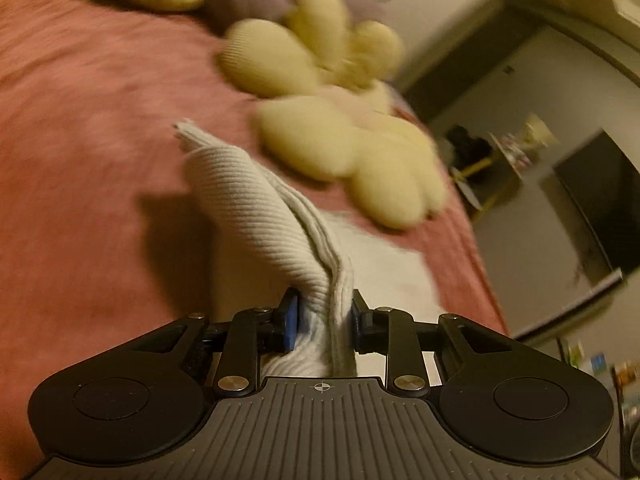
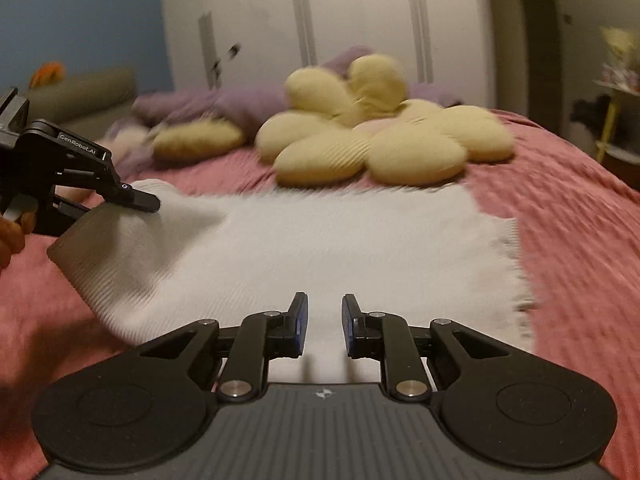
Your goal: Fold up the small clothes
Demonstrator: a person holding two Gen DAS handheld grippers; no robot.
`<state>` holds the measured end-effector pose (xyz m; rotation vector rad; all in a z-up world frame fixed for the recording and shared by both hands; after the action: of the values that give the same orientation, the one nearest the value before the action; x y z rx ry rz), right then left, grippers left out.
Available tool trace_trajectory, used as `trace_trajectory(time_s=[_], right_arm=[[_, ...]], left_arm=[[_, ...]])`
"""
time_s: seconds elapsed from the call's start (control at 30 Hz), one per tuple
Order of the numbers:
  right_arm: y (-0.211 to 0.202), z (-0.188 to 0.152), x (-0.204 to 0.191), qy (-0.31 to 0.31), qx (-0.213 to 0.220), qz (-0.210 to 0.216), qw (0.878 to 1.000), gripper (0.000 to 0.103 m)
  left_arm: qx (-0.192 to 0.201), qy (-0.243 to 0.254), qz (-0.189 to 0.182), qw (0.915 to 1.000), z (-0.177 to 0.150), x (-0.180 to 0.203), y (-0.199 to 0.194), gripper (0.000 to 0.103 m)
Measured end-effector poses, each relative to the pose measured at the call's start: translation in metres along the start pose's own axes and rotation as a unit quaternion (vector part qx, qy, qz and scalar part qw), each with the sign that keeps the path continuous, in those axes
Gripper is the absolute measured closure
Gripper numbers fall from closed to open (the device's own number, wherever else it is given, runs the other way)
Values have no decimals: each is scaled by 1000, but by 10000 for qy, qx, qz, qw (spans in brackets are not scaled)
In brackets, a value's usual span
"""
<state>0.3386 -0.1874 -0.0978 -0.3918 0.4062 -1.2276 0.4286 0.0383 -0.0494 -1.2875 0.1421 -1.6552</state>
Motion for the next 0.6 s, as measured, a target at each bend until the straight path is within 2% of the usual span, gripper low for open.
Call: trace_trajectory(time_s=[0.1, 0.17, 0.23, 0.3, 0.37, 0.43, 0.53, 0.6], right_arm=[[-8, 2, 16, 258, 52, -26, 9997, 85], [-8, 1, 20, 290, -5, -24, 9996, 85], [-8, -2, 23, 226, -129, -44, 9997, 85], [-7, -8, 26, 173, -264, -35, 9995, 85], [-9, -15, 31, 217, -353, -5, 9991, 85], [-5, -17, 37, 393, -393, 34, 9985, 85], [1, -14, 43, 872, -426, 235, 9950, 84], [9, -9, 39, 1221, -493, 584, 9896, 74]], left_arm=[[-256, 115, -35, 9996, -18, 32, 40, 70], [-518, 207, 10, 9984, -35, 38, 67, 55], [-870, 142, 67, 9961, -54, 35, 84, 53], [-747, 360, -78, 9965, -61, 38, 73, 51], [-491, 633, -167, 9966, -62, 39, 49, 37], [-182, 913, -127, 9956, -66, 35, 24, 27], [129, 1216, 373, 9918, -75, 14, 1, 27], [230, 1382, 751, 9873, -84, -5, -6, 27]])
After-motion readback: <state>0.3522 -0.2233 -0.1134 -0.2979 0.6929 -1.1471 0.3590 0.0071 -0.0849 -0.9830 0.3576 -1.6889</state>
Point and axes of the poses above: each gripper's, at about its wrist camera, not at the fingertips, and y roughly the way its jaws point, x to its right, z to its top, the point moved 8 cm from there along y, roughly the way its jaws point, and after that the axes turned 6 degrees about -y, right-handed, at the moved point
